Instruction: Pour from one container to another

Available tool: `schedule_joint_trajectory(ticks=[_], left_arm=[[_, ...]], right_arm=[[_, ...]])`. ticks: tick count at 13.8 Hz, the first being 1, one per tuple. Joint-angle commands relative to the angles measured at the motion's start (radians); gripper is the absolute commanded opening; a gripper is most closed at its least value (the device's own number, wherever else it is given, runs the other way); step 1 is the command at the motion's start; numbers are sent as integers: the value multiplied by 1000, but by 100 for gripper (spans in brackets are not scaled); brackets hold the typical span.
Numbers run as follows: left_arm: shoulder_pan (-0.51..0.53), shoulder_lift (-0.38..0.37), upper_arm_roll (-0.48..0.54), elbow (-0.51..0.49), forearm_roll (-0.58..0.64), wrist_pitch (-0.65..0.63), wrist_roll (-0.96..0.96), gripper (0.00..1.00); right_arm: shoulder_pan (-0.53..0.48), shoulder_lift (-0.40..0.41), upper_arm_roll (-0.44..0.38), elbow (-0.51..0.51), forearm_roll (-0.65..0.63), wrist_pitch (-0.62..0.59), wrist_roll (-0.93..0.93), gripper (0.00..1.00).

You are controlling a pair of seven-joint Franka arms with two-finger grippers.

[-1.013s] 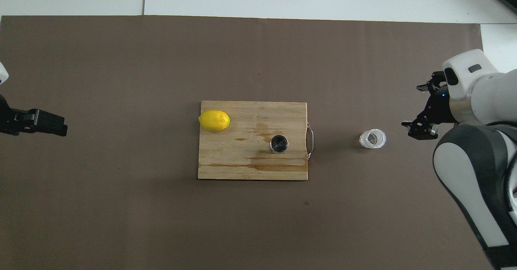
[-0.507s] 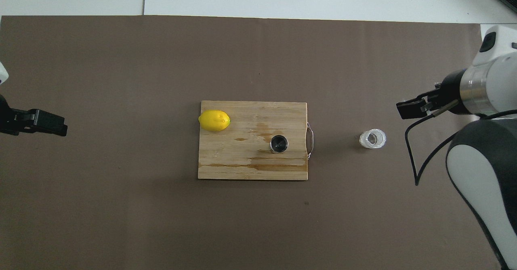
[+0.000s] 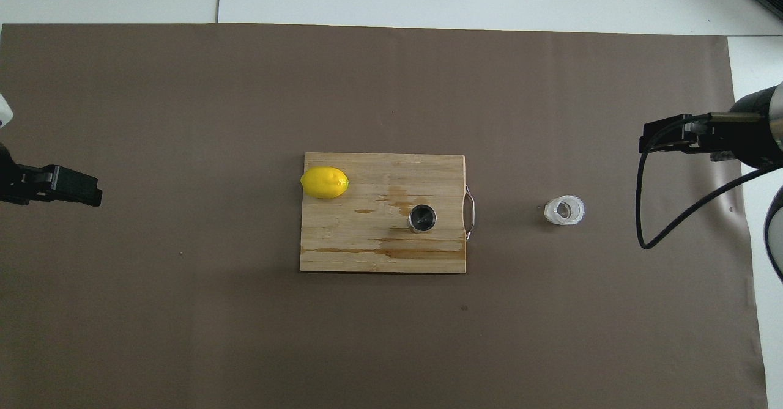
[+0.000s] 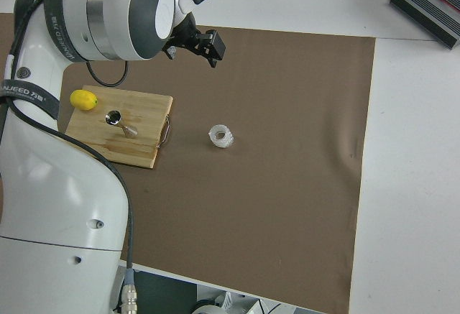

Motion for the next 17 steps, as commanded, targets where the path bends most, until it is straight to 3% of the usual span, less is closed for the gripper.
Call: schedule_joint_trajectory(ticks=[1, 7, 9, 17], left_arm=[[8, -16, -3, -6, 6, -13, 8, 100], [8, -16, -3, -6, 6, -13, 8, 100], [8, -16, -3, -6, 6, -13, 8, 100], [8, -16, -3, -6, 6, -13, 8, 100]], right_arm=[[-13, 18, -10, 34, -1, -72, 29, 100], [1, -19, -7, -18, -1, -127, 44, 100], [1, -37, -6, -56, 0, -115, -26, 100], [2, -56, -6, -103, -17, -67, -14, 100]])
